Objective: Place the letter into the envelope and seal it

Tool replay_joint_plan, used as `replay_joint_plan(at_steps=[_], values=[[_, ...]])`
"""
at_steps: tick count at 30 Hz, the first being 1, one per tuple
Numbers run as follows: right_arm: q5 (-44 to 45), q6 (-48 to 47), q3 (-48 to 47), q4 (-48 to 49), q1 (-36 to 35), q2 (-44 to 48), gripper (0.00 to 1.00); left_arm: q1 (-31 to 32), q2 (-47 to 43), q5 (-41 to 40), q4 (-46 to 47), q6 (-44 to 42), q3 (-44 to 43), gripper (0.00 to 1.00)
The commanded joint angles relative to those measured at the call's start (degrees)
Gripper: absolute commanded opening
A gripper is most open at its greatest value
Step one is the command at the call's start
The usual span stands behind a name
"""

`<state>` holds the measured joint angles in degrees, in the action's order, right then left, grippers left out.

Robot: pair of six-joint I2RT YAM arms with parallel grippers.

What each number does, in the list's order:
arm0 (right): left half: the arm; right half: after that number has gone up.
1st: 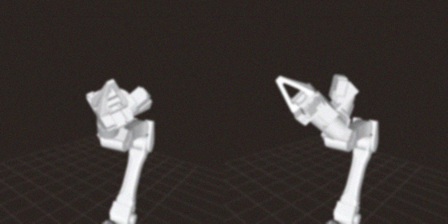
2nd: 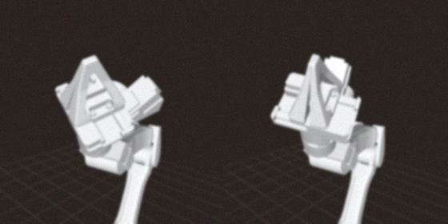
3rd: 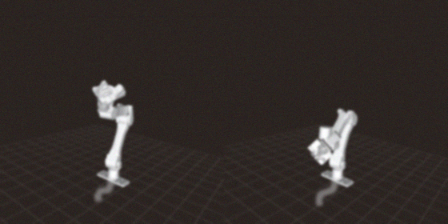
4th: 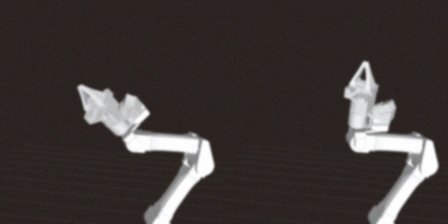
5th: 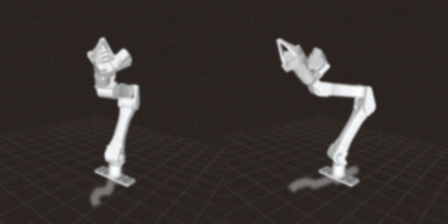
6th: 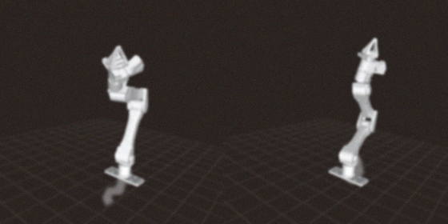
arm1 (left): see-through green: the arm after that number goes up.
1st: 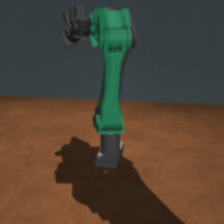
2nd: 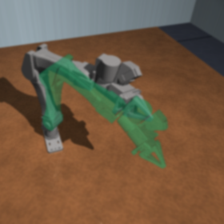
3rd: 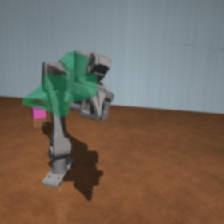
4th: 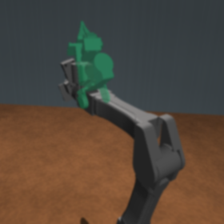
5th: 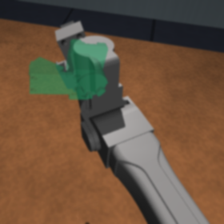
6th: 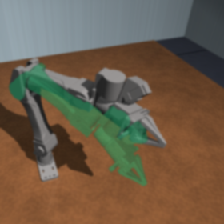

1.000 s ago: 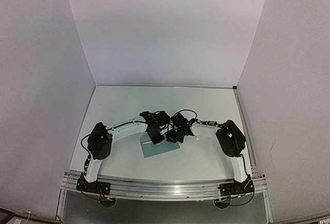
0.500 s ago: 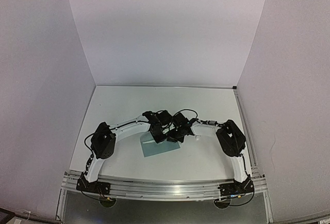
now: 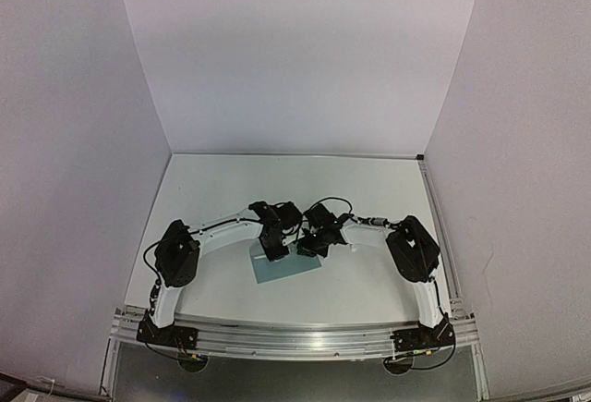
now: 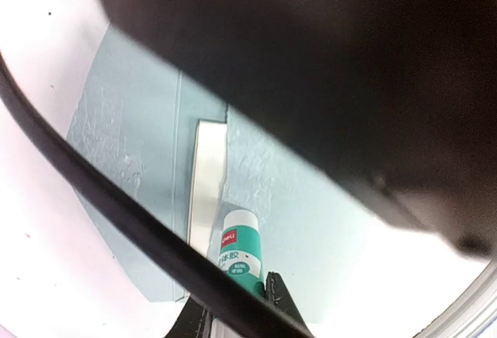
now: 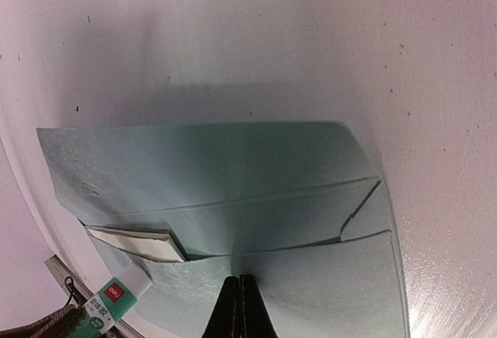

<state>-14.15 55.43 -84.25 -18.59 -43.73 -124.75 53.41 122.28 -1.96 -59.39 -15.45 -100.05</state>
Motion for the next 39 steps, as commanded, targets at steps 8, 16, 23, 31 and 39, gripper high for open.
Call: replay_joint_plan(at_steps=[8,16,23,31,39], values=[[2.2,0.2,0.7,-3.3,0.8,-3.4,0.0,0.6,2.5,4.5,1.1,2.0,-3.2,0.0],[1.6,0.5,-0.2,-3.4,0.8,-3.9,0.0,1.2,5.3,2.9,10.4,3.0,-6.5,0.0],[1.6,0.6,0.1,-3.3,0.8,-4.1,0.0,1.2,6.2,5.0,12.4,3.6,-7.6,0.0],[1.6,0.6,0.7,-3.3,0.8,-3.8,0.0,1.2,6.1,5.9,6.8,2.6,-7.7,0.0],[2.3,0.6,1.0,-3.3,0.8,-3.7,0.0,1.0,-1.0,3.1,-0.5,-2.7,2.3,0.0]])
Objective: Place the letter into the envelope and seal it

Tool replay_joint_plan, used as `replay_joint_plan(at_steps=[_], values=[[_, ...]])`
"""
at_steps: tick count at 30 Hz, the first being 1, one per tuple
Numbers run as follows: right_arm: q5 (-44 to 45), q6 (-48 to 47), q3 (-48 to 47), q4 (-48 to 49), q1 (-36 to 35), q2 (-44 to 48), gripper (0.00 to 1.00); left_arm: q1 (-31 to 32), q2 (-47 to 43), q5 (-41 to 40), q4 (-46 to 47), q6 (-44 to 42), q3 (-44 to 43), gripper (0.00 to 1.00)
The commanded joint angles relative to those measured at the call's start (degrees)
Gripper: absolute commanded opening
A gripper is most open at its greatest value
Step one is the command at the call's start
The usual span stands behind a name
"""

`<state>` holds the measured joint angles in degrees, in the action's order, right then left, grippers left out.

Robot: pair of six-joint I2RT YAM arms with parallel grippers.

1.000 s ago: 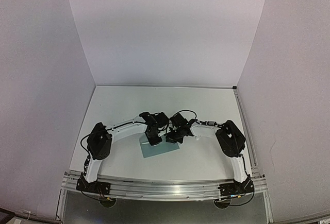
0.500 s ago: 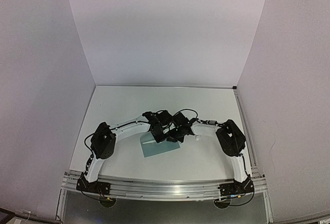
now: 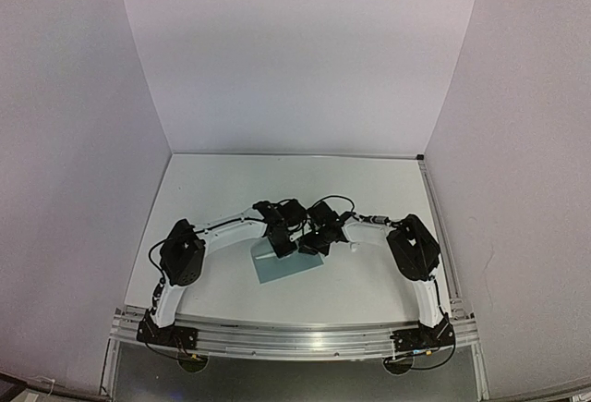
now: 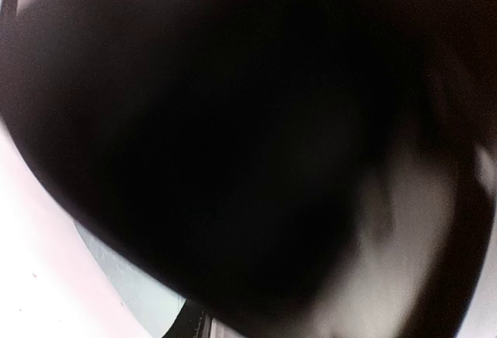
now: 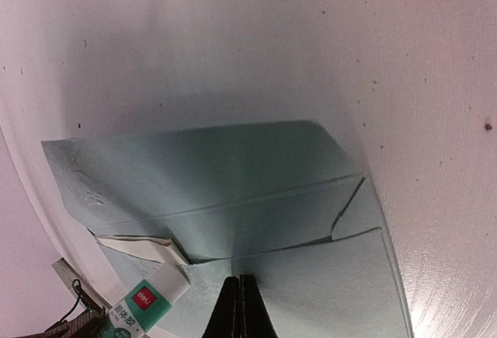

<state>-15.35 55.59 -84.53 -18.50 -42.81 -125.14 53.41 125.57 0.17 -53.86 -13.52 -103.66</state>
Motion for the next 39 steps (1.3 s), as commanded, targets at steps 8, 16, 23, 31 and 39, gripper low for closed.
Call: replay_joint_plan(at_steps=[8,16,23,31,39], values=[[3.3,0.4,1.0,-3.4,-0.1,-3.7,0.0,0.8,-8.4,-2.0,-5.2,-6.5,12.9,0.0],[3.0,0.5,0.0,-3.4,-0.1,-4.4,0.0,1.0,-3.5,1.6,-0.5,-2.7,4.0,0.0],[2.9,0.5,0.0,-3.5,-0.1,-4.5,0.0,1.2,-0.4,3.9,4.1,-1.2,-1.0,0.0],[2.7,0.7,-0.2,-3.5,-0.1,-4.9,0.0,1.2,0.5,6.5,7.9,1.7,-2.0,0.0],[2.9,0.7,0.3,-3.5,-0.1,-4.5,0.0,1.2,-0.3,8.4,5.0,2.3,-1.0,0.0]])
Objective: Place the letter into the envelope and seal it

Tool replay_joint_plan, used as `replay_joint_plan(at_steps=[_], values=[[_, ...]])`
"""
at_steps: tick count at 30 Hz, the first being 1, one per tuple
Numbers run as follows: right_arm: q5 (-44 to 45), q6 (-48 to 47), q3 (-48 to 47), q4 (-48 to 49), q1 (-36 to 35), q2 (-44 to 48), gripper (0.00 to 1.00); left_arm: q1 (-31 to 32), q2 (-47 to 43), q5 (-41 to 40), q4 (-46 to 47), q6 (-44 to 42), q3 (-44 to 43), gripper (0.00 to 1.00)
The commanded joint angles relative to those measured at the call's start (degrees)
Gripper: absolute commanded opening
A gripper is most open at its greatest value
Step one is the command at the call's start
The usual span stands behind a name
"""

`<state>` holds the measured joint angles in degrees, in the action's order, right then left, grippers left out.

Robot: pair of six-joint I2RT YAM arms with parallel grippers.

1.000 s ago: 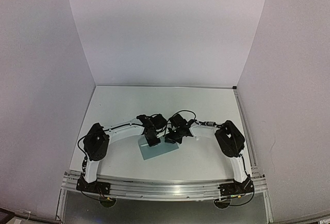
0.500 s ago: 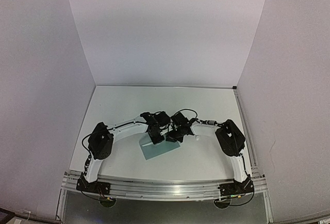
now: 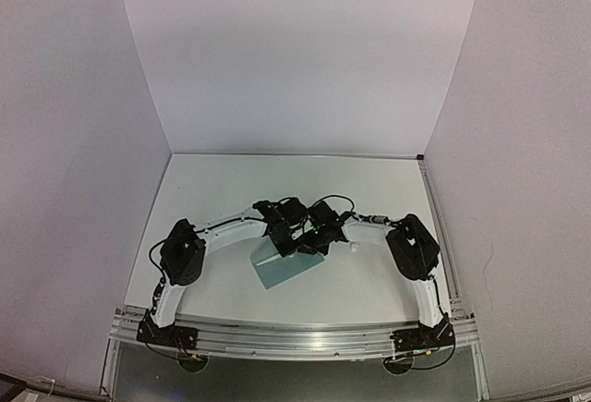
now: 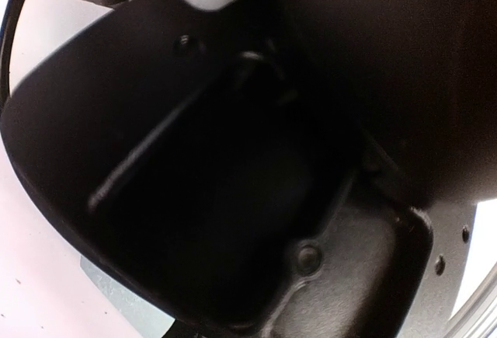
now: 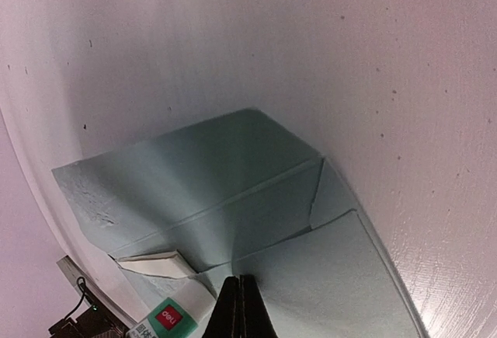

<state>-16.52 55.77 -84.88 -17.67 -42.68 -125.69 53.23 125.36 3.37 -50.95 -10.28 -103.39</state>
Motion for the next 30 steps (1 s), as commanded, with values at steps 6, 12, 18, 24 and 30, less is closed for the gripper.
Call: replay_joint_plan(at_steps=[6,12,18,24,30], values=[[4.2,0.3,0.6,-4.3,-0.2,-3.9,0.0,1.3,-5.9,1.3,-1.0,-6.6,8.7,0.0],[4.1,0.1,0.1,-4.3,-0.2,-4.2,0.0,1.3,-10.4,-1.0,-3.3,-9.1,14.4,0.0],[3.7,-0.2,-1.2,-4.3,-0.1,-4.5,0.0,0.6,-11.5,-0.3,-3.7,-7.7,11.7,0.0],[2.1,-1.2,-3.3,-4.2,0.3,-3.6,0.0,-1.9,-13.0,4.4,-6.2,-4.4,2.4,0.0],[-2.0,-4.1,-8.8,-4.2,1.7,0.2,0.1,-8.7,-16.0,11.9,-11.2,0.1,-6.9,0.0]])
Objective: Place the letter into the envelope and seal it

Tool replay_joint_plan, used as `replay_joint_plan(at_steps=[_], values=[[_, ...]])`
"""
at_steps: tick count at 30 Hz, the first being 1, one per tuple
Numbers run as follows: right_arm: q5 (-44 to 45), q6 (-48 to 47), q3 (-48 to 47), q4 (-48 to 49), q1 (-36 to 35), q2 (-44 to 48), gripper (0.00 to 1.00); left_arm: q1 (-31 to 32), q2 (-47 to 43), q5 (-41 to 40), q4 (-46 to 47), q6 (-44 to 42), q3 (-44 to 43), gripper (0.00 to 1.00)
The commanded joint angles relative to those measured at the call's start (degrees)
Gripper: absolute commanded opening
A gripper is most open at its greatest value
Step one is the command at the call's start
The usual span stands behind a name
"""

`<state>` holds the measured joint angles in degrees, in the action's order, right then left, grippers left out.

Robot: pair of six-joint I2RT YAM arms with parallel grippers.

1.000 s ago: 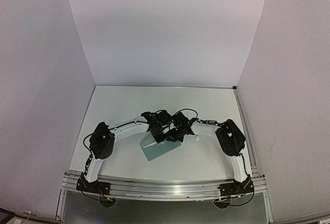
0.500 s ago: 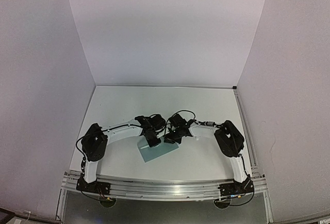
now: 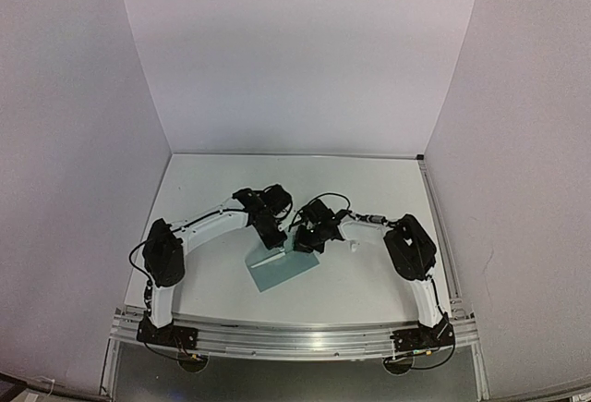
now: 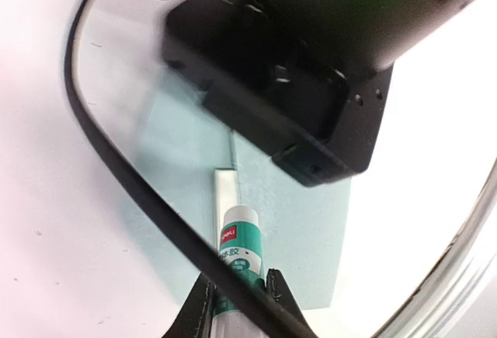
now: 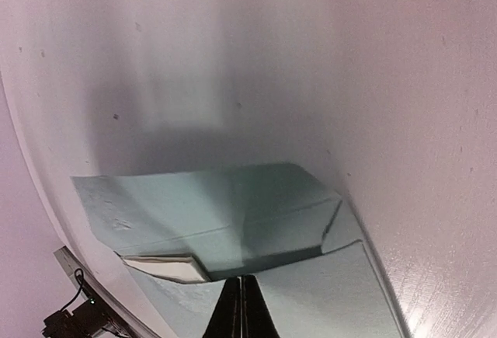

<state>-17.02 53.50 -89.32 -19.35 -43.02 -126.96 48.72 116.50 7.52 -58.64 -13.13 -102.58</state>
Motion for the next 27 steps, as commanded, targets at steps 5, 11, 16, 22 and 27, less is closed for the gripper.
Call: replay_joint_plan(at_steps=[5,11,16,22,27], values=[[-0.5,-1.8,-7.5,-2.5,3.5,8.6,0.42,-10.1,-13.8,13.0,-6.5,2.7,-10.6,0.0],[-2.5,-5.5,-10.1,0.4,4.1,16.9,0.75,-15.0,-31.1,20.8,8.0,-2.0,0.6,0.0],[-11.1,2.7,-0.1,27.0,4.1,24.7,0.83,-14.9,-45.5,25.1,34.8,2.4,20.9,0.0],[-14.4,12.2,6.3,52.9,1.3,27.6,0.86,-14.9,-47.9,25.6,46.3,11.5,25.6,0.0],[-16.3,10.6,0.4,53.5,-3.6,24.7,0.86,-14.8,-48.1,25.5,51.8,14.8,27.6,0.0]])
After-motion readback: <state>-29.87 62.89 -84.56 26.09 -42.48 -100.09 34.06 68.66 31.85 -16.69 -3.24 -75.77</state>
